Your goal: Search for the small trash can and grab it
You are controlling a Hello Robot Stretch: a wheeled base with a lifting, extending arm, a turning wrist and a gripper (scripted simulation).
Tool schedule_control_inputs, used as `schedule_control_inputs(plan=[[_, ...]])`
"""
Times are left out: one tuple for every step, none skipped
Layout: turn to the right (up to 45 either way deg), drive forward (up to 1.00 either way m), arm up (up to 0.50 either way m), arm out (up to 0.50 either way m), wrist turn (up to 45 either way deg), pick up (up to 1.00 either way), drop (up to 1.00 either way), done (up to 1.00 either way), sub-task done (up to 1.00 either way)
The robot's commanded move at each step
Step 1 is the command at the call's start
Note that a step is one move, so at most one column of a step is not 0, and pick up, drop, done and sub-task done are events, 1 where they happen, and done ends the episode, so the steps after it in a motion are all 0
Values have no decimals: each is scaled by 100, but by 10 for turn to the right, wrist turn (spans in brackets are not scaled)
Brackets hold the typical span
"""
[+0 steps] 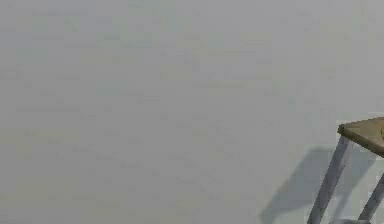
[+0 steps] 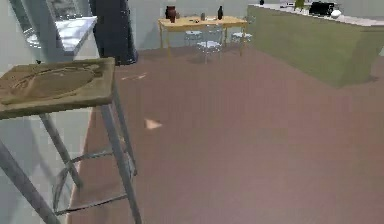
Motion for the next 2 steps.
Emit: schedule_control_inputs(plan=[[0,5,0,0,0,0,0,0,0],[-450,0,0,0,0,0,0,0,0]])
